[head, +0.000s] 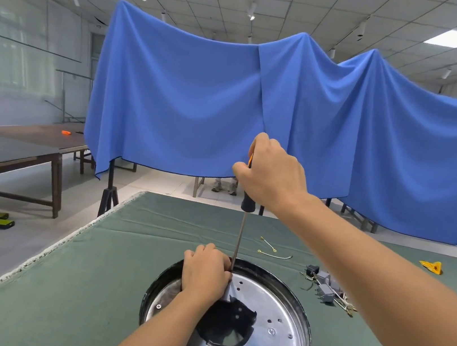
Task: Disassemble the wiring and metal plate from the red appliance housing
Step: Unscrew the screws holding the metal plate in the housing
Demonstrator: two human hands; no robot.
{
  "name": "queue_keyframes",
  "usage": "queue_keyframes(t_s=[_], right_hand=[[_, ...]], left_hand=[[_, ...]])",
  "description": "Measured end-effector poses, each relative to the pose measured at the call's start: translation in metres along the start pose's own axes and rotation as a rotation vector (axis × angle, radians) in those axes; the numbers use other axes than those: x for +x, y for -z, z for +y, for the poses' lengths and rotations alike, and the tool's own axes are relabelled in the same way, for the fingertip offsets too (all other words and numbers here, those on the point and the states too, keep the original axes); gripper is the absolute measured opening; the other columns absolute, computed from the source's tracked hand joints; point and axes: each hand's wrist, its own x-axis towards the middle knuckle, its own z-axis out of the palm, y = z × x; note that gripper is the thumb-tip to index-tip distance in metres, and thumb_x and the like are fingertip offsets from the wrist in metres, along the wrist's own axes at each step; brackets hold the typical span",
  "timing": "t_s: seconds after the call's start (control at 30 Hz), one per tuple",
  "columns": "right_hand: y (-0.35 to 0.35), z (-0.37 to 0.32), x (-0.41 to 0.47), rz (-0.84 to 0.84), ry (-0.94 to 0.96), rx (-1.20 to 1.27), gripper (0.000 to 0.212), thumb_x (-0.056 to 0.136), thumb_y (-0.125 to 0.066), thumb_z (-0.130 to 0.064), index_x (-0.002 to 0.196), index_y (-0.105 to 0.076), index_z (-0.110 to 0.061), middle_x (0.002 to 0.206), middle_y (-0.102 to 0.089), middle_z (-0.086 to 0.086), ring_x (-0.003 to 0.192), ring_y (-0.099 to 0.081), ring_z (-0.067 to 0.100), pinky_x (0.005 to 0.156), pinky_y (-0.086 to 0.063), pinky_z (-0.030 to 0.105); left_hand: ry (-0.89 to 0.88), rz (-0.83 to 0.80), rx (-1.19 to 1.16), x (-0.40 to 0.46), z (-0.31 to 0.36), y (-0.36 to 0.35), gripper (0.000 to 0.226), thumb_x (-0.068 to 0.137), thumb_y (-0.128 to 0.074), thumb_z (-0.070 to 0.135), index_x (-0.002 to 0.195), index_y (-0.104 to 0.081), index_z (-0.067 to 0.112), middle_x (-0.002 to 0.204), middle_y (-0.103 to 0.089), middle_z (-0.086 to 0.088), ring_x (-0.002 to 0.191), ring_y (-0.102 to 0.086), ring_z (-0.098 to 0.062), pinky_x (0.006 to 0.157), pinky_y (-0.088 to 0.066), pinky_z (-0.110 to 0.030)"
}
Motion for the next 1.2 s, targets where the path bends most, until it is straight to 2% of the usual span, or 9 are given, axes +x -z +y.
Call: queue_keyframes(t_s=[0.13,0.2,0.43,0.6,0.7,0.77,0.93,1.1,1.2], right_hand=[[0.001,0.005,0.000,-0.010,-0.042,-0.061,0.033,0.095,-0.042,-0.045,0.095,-0.036,-0.013,0.094,-0.052,0.005,0.072,-0.049,0.029,0.059,-0.030,0.033],[0.003,0.005,0.001,-0.032,-0.049,-0.028,0.022,0.096,-0.043,-0.034,0.095,-0.035,-0.013,0.097,-0.052,0.007,0.071,-0.046,0.029,0.055,-0.027,0.033],[0.018,0.005,0.004,-0.137,-0.023,-0.163,0.024,0.082,-0.053,-0.040,0.086,-0.046,-0.017,0.074,-0.047,-0.002,0.068,-0.046,0.022,0.053,-0.025,0.029],[0.014,0.003,0.004,-0.148,-0.063,0.008,0.016,0.088,-0.049,-0.023,0.096,-0.039,-0.013,0.095,-0.045,0.005,0.076,-0.045,0.027,0.054,-0.027,0.032],[0.018,0.003,0.004,-0.192,-0.114,0.003,0.026,0.084,-0.053,-0.033,0.100,-0.040,-0.016,0.098,-0.044,0.002,0.081,-0.047,0.025,0.063,-0.030,0.032],[0.016,0.005,0.002,-0.163,-0.102,-0.106,0.032,0.087,-0.053,-0.044,0.097,-0.040,-0.016,0.094,-0.047,0.002,0.080,-0.046,0.026,0.064,-0.029,0.032],[0.009,0.007,-0.002,-0.064,-0.052,0.015,0.021,0.086,-0.051,-0.025,0.097,-0.037,-0.013,0.097,-0.045,0.005,0.073,-0.046,0.028,0.061,-0.030,0.032],[0.004,0.005,-0.008,-0.052,0.012,-0.149,0.036,0.086,-0.056,-0.045,0.099,-0.039,-0.016,0.097,-0.037,0.003,0.066,-0.047,0.027,0.060,-0.032,0.031],[-0.002,0.007,-0.010,0.042,0.066,-0.190,0.025,0.094,-0.051,-0.031,0.107,-0.042,-0.012,0.102,-0.043,0.007,0.054,-0.040,0.026,0.049,-0.027,0.030]], left_hand=[[-0.001,-0.014,-0.014,0.000,0.000,0.000,0.020,0.088,-0.058,0.039,0.102,-0.069,0.031,0.108,-0.055,0.006,0.108,-0.045,-0.016,0.091,-0.028,-0.031],[-0.003,-0.014,-0.025,-0.001,-0.001,0.000,0.021,0.086,-0.057,0.038,0.101,-0.070,0.031,0.108,-0.055,0.007,0.108,-0.045,-0.016,0.091,-0.027,-0.031],[-0.009,-0.019,-0.041,-0.002,-0.002,0.000,0.022,0.084,-0.055,0.035,0.100,-0.069,0.032,0.107,-0.054,0.007,0.107,-0.044,-0.015,0.090,-0.026,-0.030],[-0.016,-0.016,-0.046,-0.001,-0.004,-0.001,0.023,0.086,-0.056,0.040,0.104,-0.069,0.032,0.109,-0.054,0.008,0.108,-0.043,-0.014,0.092,-0.026,-0.030],[-0.016,-0.011,-0.049,-0.001,-0.003,-0.001,0.022,0.087,-0.056,0.040,0.103,-0.069,0.032,0.108,-0.054,0.008,0.107,-0.043,-0.014,0.091,-0.026,-0.030],[-0.013,-0.013,-0.049,-0.001,-0.003,-0.002,0.022,0.087,-0.056,0.040,0.104,-0.069,0.032,0.108,-0.054,0.008,0.107,-0.043,-0.014,0.091,-0.026,-0.030],[-0.007,-0.008,-0.044,0.000,-0.004,-0.003,0.021,0.086,-0.056,0.038,0.101,-0.069,0.033,0.107,-0.054,0.007,0.106,-0.044,-0.015,0.091,-0.027,-0.030],[-0.001,-0.010,-0.047,0.001,-0.004,-0.002,0.020,0.085,-0.056,0.038,0.100,-0.069,0.033,0.107,-0.054,0.008,0.106,-0.044,-0.015,0.091,-0.026,-0.030],[-0.001,-0.010,-0.044,0.001,-0.003,-0.001,0.019,0.085,-0.056,0.036,0.098,-0.069,0.033,0.107,-0.055,0.007,0.107,-0.045,-0.016,0.090,-0.027,-0.030]])
